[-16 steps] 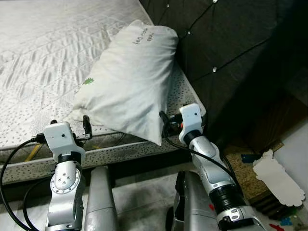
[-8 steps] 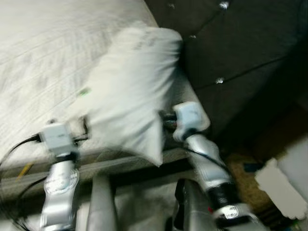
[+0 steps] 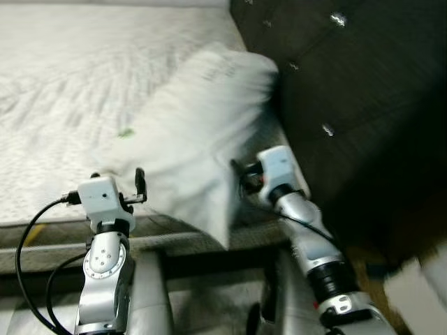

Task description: Clean up the room

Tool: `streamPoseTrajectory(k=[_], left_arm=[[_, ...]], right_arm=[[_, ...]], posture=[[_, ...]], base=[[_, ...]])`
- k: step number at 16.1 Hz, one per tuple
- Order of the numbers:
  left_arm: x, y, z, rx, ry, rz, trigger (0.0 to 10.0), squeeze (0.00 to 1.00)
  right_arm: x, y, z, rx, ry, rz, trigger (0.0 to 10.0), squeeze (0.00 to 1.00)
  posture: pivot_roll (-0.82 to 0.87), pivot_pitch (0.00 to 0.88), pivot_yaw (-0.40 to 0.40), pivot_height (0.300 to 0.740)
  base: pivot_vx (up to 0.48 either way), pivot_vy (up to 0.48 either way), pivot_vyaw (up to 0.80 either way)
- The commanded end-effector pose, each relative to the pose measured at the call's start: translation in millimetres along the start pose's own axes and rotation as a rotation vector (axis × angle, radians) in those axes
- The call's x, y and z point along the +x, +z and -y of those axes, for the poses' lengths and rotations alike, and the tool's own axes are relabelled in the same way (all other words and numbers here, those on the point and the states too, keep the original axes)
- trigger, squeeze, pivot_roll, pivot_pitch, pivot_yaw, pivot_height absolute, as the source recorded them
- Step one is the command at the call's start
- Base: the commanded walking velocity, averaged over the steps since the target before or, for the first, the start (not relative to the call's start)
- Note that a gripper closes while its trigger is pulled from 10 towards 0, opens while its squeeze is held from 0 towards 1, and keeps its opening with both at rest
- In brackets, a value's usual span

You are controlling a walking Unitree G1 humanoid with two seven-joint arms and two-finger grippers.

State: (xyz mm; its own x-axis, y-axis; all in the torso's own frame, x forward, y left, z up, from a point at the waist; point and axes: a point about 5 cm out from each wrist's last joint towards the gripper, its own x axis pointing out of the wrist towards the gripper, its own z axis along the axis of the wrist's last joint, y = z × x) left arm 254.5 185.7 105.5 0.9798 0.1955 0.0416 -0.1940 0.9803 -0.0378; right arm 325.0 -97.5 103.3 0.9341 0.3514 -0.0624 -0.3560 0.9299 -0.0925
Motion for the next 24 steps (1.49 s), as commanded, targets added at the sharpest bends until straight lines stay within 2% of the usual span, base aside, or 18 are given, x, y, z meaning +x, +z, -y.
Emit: streamPoseTrajectory(k=[1, 3, 6, 9, 12, 13, 14, 15, 17, 20, 22, 23, 24], left_arm=[[0.0, -1, -1.7, 0.007, 0.008, -0.012, 10.0, 0.00], [-0.2, -3, -2.3, 0.014, 0.008, -0.030, 10.0, 0.00], [-0.1, -5, -1.7, 0.015, 0.003, -0.045, 10.0, 0.00], [1.9, -8, -1.2, 0.011, -0.032, -0.072, 10.0, 0.00], [1.1, -11, -0.8, 0.001, -0.057, -0.100, 10.0, 0.00], [0.4, -12, -1.3, 0.013, -0.069, -0.117, 10.0, 0.00], [-0.8, -11, -3.5, 0.022, -0.065, -0.121, 10.0, 0.00], [-2.7, -11, -7.8, 0.037, -0.057, -0.129, 10.0, 0.00], [-5.2, -10, -13.0, 0.045, -0.051, -0.130, 10.0, 0.00], [-8.7, -7, -20.4, 0.069, -0.033, -0.140, 10.0, 0.00], [-15.3, -9, -28.5, 0.103, 0.007, -0.170, 10.0, 0.00], [-24.8, -14, -35.9, 0.124, 0.034, -0.203, 10.0, 0.00], [-28.6, -18, -39.9, 0.130, 0.048, -0.225, 10.0, 0.00]], right_arm=[[0.1, -6, -2.1, 0.017, 0.007, -0.038, 10.0, 0.00], [1.4, -5, 0.3, 0.005, 0.013, -0.050, 10.0, 0.00], [0.9, -4, 17.1, 0.027, 0.034, -0.091, 10.0, 0.00], [-8.0, 8, 27.3, 0.114, 0.335, -0.164, 10.0, 0.00], [-17.4, 4, 30.6, 0.132, 0.469, -0.229, 10.0, 0.00], [-20.2, 6, 25.5, 0.156, 0.553, -0.234, 10.0, 0.00], [-19.1, 10, 20.8, 0.173, 0.573, -0.211, 10.0, 0.00], [-16.8, 16, 16.8, 0.183, 0.577, -0.165, 10.0, 0.00], [-14.4, 15, 12.6, 0.185, 0.561, -0.155, 10.0, 0.00], [-5.9, 7, 16.9, 0.154, 0.399, -0.186, 10.0, 0.00], [-6.8, 7, 15.4, 0.151, 0.404, -0.191, 10.0, 0.00], [-5.6, 9, 14.2, 0.155, 0.381, -0.198, 10.0, 0.00], [-2.6, 12, 6.7, 0.180, 0.382, -0.192, 10.0, 0.00]], posture=[[0.13, 0.076, -0.051, 0.485], [0.13, 0.076, -0.051, 0.485], [0.12, 0.070, -0.043, 0.485], [0.11, 0.076, -0.033, 0.485], [0.11, 0.071, -0.024, 0.485], [0.11, 0.067, -0.017, 0.485], [0.12, 0.063, -0.014, 0.485], [0.13, 0.059, -0.012, 0.485], [0.15, 0.051, -0.009, 0.485], [0.16, 0.042, -0.001, 0.485], [0.17, 0.038, 0.010, 0.485], [0.17, 0.036, 0.013, 0.485], [0.18, 0.033, 0.016, 0.485]], base=[[0.000, 0.000, 0.00], [0.000, 0.000, 0.00], [0.000, 0.000, 0.00], [0.000, 0.000, 0.00], [0.000, 0.000, 0.00], [0.000, 0.000, 0.00], [0.000, 0.000, 0.00], [0.000, 0.000, 0.42], [0.000, 0.000, 0.80], [0.000, 0.000, 0.48], [0.000, 0.000, 0.00], [0.000, 0.000, 0.00], [0.000, 0.000, 0.00]])
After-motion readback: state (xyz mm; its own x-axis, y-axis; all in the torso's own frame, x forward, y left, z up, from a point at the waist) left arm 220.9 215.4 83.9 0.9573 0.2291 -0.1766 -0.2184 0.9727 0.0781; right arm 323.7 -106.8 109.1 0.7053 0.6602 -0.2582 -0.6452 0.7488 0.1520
